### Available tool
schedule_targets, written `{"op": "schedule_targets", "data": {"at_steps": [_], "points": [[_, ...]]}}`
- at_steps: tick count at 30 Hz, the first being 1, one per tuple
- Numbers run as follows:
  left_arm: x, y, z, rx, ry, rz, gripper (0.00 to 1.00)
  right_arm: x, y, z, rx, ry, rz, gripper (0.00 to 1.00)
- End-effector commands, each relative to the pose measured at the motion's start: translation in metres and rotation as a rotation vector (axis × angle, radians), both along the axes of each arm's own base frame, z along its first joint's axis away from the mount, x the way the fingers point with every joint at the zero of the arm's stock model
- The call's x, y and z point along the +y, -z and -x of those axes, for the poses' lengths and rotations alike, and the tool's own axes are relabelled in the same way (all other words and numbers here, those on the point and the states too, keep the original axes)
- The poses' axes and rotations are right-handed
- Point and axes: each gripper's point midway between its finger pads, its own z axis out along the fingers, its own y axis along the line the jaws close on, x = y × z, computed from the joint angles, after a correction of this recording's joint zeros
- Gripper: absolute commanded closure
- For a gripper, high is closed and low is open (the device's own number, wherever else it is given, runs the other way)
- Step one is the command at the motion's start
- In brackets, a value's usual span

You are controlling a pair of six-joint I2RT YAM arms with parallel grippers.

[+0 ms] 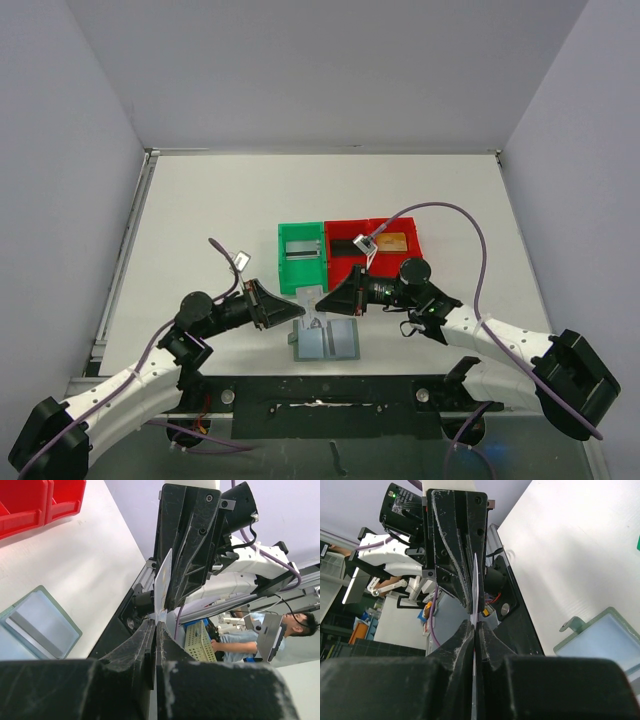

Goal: Take the credit cards out of the card holder

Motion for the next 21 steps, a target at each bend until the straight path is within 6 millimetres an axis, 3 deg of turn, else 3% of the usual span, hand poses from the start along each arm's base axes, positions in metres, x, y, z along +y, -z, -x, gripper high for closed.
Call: {"op": "schedule_targets", "data": {"at_steps": [1,2,6,10,15,21], "points": [[0.001,-0.015,-0.001,-0.053,0.001,0.037,1.00,0.005,-0.045,0.006,-0.109,-0.049,-0.116,1.00],[0.001,-0.015,-0.002,-0.053,-0.001,0.032,0.99,0.005,-0.045,0.006,-0.108,-0.042,-0.110,1.00],[0.002,-0.012,-0.007,-0.053,-0.031,-0.018,0.59,0.002,-0.037,-0.005,-0.119,0.028,-0.039,1.00],[0.011,-0.006,-0.021,-0.043,-0.129,-0.099,0.30,-0.007,-0.026,-0.022,-0.144,0.132,0.071,1.00],[0.043,0.012,-0.043,0.041,-0.357,-0.249,0.29,-0.019,-0.024,-0.050,-0.215,0.277,0.202,1.00],[0.082,0.020,-0.052,0.090,-0.547,-0.391,0.28,-0.028,-0.022,-0.088,-0.396,0.413,0.370,1.00]]}}
